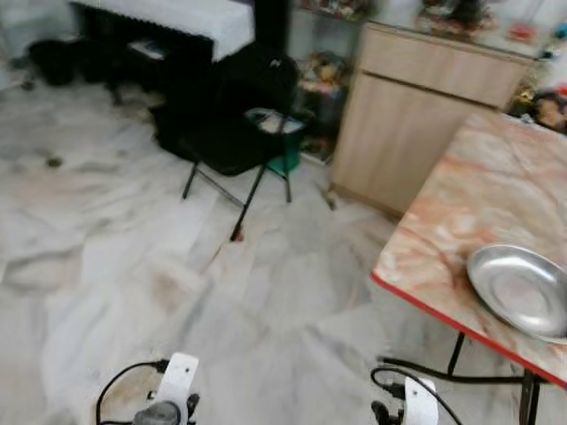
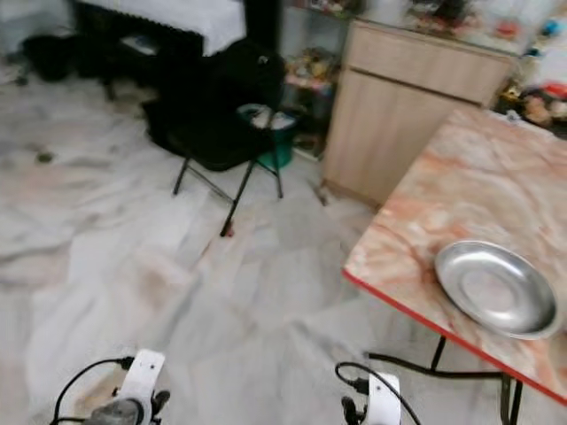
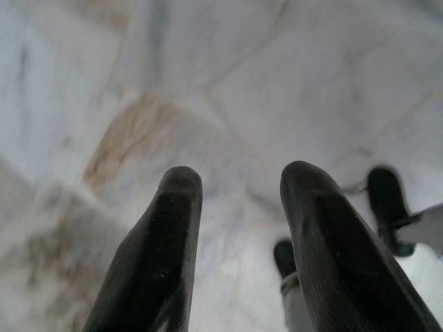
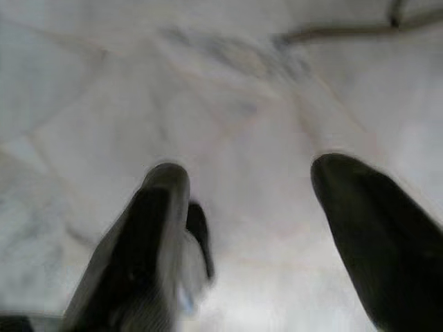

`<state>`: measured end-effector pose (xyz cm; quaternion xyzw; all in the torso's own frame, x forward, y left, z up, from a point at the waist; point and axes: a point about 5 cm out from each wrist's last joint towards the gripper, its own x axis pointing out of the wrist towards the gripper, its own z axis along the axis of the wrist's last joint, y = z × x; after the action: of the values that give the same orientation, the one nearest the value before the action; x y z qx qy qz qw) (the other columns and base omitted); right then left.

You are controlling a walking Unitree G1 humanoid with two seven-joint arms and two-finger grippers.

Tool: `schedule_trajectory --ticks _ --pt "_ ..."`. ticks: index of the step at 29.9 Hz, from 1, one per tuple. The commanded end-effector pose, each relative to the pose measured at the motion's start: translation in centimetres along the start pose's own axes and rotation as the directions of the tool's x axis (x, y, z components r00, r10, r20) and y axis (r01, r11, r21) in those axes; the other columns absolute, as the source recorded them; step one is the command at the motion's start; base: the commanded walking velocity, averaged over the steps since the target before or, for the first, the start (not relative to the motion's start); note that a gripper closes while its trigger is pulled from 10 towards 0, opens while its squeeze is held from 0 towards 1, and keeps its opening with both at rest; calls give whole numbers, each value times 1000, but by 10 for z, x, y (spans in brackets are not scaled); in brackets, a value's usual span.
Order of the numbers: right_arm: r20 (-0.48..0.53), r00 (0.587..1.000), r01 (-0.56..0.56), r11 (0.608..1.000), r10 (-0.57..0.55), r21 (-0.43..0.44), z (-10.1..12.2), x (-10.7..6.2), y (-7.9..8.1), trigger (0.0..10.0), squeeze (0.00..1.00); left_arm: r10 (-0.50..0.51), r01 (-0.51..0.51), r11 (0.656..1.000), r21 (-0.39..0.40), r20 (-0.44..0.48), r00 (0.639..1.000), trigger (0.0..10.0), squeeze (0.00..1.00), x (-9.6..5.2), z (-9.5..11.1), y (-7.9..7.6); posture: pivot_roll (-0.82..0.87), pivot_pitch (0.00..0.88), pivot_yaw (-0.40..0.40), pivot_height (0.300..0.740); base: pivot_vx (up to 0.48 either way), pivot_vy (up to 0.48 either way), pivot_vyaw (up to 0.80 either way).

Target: Setting the table

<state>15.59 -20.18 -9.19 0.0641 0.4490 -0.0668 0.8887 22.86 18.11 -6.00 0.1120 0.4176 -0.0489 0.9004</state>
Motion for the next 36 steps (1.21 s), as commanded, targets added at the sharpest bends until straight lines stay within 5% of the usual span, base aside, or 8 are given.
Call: schedule_trajectory --ticks 1,22,36 --pt "10 1000 -7 1000 7 2 4 1 4 10000 0 -3 3 1000 -5 -35 999 10000 0 -2 -12 1 9 0 -26 740 0 0 -756" --pt "12 1000 -17 1000 17 -2 4 2 6 10000 0 -8 8 1000 0 -29 1000 10000 0 -2 -10 0 8 0 -32 740 0 -58 -756" --pt "32 999 -22 1000 21 15 7 2 8 10000 0 -5 6 1000 10 -26 1000 10000 0 -2 -10 0 8 0 -32 740 0 -41 0"
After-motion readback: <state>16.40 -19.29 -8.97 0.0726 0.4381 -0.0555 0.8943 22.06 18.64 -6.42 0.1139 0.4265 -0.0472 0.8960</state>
